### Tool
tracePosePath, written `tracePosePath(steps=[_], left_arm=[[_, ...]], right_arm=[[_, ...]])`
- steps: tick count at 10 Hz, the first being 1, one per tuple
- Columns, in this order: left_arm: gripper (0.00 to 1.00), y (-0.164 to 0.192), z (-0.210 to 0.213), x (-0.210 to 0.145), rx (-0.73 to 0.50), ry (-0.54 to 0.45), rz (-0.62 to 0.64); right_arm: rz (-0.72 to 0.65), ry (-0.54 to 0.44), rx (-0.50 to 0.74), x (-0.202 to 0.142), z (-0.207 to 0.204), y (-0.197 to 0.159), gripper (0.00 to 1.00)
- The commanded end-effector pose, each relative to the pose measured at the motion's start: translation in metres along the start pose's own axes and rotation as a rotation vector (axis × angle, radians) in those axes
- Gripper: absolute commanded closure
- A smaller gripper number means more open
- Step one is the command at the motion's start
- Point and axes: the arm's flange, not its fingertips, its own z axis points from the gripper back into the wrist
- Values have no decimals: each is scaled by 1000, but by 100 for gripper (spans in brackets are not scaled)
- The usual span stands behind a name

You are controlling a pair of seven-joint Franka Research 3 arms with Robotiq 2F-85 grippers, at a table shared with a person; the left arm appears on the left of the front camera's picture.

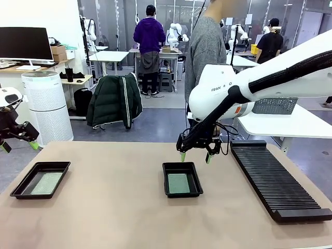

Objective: Inspect and transfer BCBs to ESD trays.
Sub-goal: Pick up the Blank PCB from the PCB Rack and place it in the right ESD tray, then pick up the ESD tray and place it on the left side of the table.

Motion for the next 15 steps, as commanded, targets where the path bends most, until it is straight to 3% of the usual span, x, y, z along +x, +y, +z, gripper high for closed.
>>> tracePosePath(steps=[1, 13, 15], left_arm=[[0, 2, -1, 0, 5, 3, -4], [0, 2, -1, 0, 5, 3, -4], [0, -17, 0, 12, -45, -21, -14]], right_arm=[[-3, 4, 4, -1, -1, 1, 0], [-3, 4, 4, -1, -1, 1, 0], [-3, 4, 4, -1, -1, 1, 0]])
